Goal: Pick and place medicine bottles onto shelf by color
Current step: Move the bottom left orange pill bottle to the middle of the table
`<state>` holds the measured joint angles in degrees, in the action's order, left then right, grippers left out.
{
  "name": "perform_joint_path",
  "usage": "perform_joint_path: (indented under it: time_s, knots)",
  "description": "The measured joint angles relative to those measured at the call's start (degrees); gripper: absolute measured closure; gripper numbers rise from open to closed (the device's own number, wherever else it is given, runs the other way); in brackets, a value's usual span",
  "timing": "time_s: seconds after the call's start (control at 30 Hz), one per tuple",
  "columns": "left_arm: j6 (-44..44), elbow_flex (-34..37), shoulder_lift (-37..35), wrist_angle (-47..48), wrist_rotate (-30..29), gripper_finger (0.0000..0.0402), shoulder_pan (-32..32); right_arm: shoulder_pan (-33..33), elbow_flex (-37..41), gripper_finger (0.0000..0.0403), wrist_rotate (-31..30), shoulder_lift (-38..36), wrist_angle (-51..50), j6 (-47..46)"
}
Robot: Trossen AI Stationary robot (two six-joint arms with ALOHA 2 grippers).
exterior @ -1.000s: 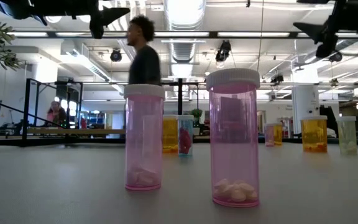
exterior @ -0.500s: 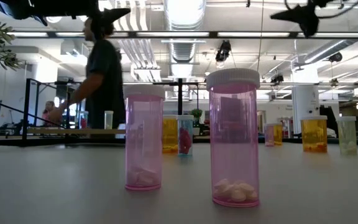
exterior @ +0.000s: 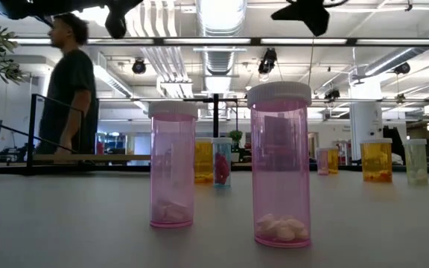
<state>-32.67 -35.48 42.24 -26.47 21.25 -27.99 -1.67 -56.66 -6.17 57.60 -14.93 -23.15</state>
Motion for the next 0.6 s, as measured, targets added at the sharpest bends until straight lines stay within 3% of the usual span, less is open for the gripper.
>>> perform_joint_path:
  time_s: [0.07,0.23,0.3,0.6]
  knots:
    - [0.0,0.0,-0.99,0.0,1.49,0.0209,-0.01,-1.28,-1.55,0.0156,-0.99,3.55,-0.62,0.56]
    - [0.0,0.0,-2.44,-0.05,14.84,0.0209,0.07,-3.17,-5.96,0.0156,-2.69,11.58,-1.05,2.82]
    - [0.0,0.0,-2.98,-0.03,17.37,0.0209,0.04,-3.51,-8.16,0.0156,-2.84,14.18,-1.07,3.71]
    - [1.97,0.0,-5.94,-0.05,18.17,0.0209,-0.02,-3.72,-17.77,0.0156,-2.88,24.94,-7.47,3.54]
